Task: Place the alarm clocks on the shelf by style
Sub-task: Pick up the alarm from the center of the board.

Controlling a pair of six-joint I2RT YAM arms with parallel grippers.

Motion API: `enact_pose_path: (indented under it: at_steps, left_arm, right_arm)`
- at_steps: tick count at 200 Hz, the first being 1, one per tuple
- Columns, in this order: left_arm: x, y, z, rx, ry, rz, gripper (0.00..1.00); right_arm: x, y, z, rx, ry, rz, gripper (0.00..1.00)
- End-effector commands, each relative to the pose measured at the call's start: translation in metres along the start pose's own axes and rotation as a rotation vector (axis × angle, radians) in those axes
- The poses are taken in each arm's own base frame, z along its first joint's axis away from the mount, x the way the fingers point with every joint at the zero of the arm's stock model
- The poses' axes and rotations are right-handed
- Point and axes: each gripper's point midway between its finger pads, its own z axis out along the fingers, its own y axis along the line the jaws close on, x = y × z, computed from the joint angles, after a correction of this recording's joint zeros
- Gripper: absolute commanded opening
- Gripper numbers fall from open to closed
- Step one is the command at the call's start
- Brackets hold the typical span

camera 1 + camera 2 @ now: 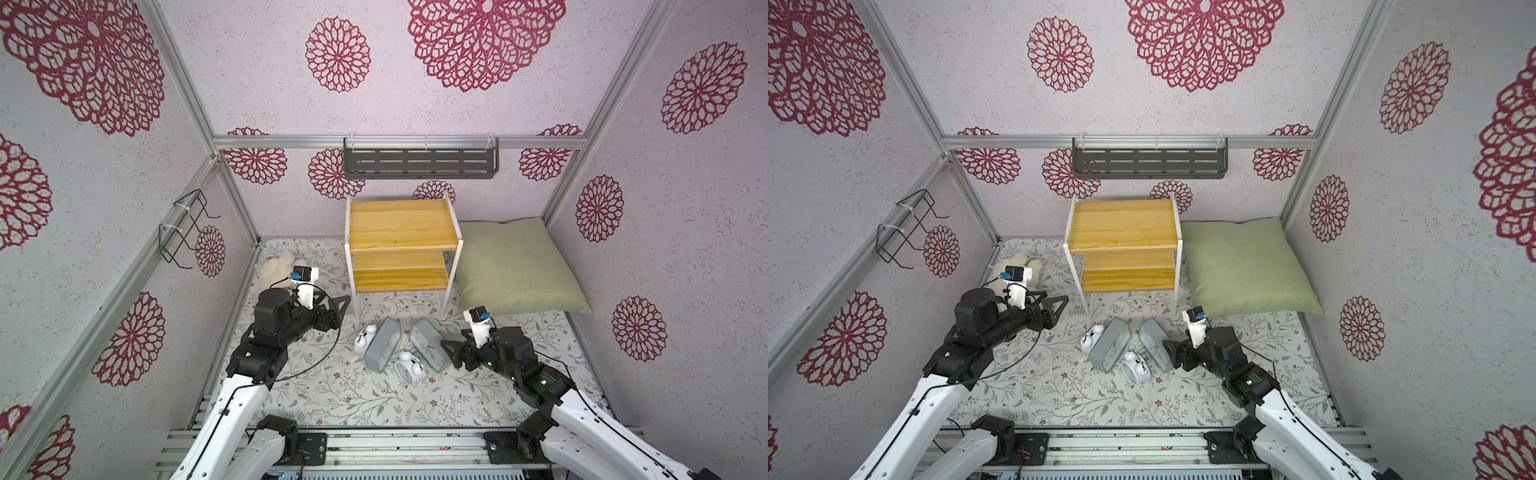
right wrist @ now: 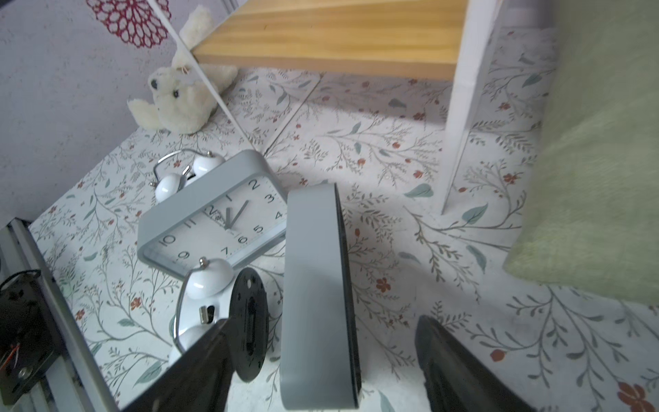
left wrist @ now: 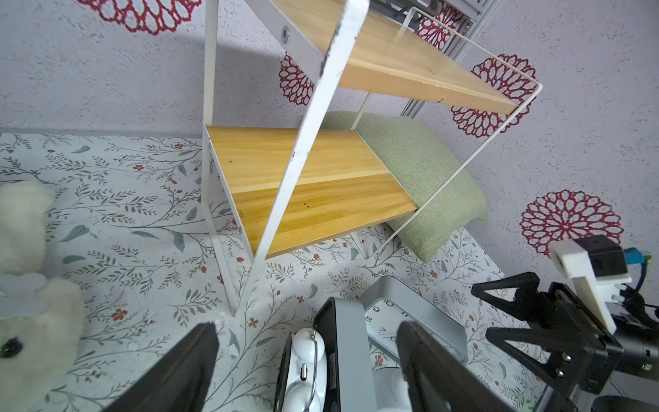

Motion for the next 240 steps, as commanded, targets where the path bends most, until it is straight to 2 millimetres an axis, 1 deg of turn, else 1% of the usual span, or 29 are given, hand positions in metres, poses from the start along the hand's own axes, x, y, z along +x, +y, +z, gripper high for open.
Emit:
enact_pose_path:
  at_steps: [1,25,46,69,98,115,140,151,160,178,182,183,195,211,223,240]
  left_arm:
    - [0.001,0.0,0.001,0.007,0.005,-0.004,0.87]
    - [0.001,0.001,0.003,0.008,0.006,-0.004,0.87]
    - [0.002,0.001,0.003,0.006,0.012,-0.008,0.86]
    - [0.003,0.002,0.003,0.004,0.015,-0.009,0.86]
    - [0.004,0.002,0.003,0.003,0.017,-0.009,0.85]
    - [0.004,0.002,0.003,0.004,0.017,-0.011,0.84]
    - [0.004,0.001,0.003,0.007,0.018,-0.012,0.83]
    - [0.004,0.001,0.003,0.008,0.02,-0.012,0.83]
    - [0.005,0.001,0.003,0.009,0.021,-0.012,0.82]
    - [0.004,0.0,0.001,0.01,0.019,-0.008,0.82]
    - [0.003,-0.001,0.001,0.01,0.018,-0.008,0.82]
    - [0.004,-0.001,0.001,0.01,0.018,-0.007,0.82]
    - [0.003,-0.001,0.0,0.01,0.013,-0.004,0.82]
    - [0.002,-0.002,-0.001,0.015,0.01,0.001,0.82]
    - [0.001,-0.005,-0.001,0.03,0.009,0.002,0.82]
    - [-0.002,-0.011,-0.001,0.065,0.011,0.003,0.82]
  right_arm:
    - [0.011,0.008,0.004,-0.005,0.057,0.002,0.87]
    - [0.022,0.007,0.012,0.034,0.1,-0.023,0.9]
    - [0.028,0.006,0.018,0.054,0.123,-0.038,0.9]
    - [0.034,0.004,0.023,0.075,0.144,-0.052,0.82]
    - [0.036,0.003,0.028,0.083,0.14,-0.061,0.73]
    - [0.036,0.005,0.03,0.075,0.139,-0.059,0.71]
    - [0.04,0.003,0.036,0.083,0.153,-0.056,0.71]
    - [0.041,0.002,0.038,0.089,0.163,-0.054,0.68]
    - [0.042,0.001,0.039,0.096,0.167,-0.053,0.64]
    - [0.039,-0.002,0.038,0.117,0.158,-0.058,0.51]
    - [0.037,-0.003,0.037,0.124,0.152,-0.061,0.48]
    - [0.036,-0.003,0.037,0.126,0.148,-0.061,0.46]
    - [0.03,-0.004,0.033,0.141,0.125,-0.072,0.36]
    - [0.019,-0.003,0.026,0.145,0.087,-0.083,0.26]
    - [0.008,-0.001,0.019,0.139,0.048,-0.092,0.22]
    - [-0.01,0.007,0.008,0.111,-0.012,-0.109,0.2]
